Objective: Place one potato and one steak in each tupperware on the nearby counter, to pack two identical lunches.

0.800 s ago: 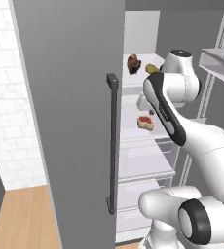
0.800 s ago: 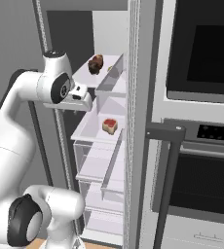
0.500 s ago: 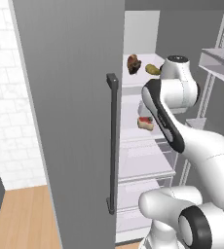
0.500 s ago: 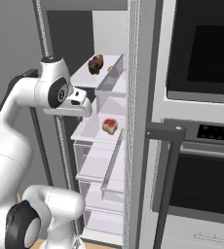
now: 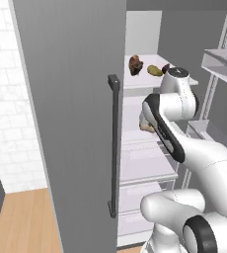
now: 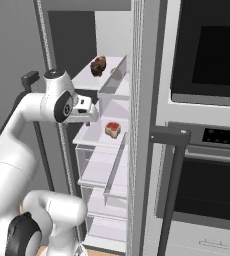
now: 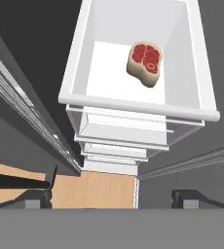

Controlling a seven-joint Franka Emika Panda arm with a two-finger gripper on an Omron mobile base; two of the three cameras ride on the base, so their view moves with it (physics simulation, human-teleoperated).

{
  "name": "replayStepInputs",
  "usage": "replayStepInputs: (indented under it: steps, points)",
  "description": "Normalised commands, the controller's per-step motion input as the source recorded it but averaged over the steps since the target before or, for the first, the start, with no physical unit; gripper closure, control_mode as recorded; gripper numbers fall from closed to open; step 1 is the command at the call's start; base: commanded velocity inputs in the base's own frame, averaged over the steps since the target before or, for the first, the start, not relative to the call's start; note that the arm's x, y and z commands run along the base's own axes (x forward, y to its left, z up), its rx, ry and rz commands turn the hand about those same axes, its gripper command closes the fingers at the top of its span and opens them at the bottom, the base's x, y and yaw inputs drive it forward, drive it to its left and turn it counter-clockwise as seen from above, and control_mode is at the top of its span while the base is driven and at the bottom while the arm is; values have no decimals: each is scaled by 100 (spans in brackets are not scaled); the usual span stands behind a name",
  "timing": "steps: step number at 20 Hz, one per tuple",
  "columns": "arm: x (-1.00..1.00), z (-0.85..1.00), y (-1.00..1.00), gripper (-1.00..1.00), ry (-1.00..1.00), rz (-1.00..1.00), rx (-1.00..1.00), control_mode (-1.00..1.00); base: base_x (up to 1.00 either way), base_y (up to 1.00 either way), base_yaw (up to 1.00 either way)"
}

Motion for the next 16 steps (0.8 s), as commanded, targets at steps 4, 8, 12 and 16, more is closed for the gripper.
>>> replayStepInputs:
  steps: [4,8,12,16]
  points:
    - [11,0,-25,-100,-3,17,0,-100,0,0,0]
    - [14,-10,-35,-100,0,15,0,-100,0,0,0]
    - [0,-29,-27,-100,4,2,0,-100,0,0,0]
    - [5,-67,0,-100,2,0,-1,-100,0,0,0]
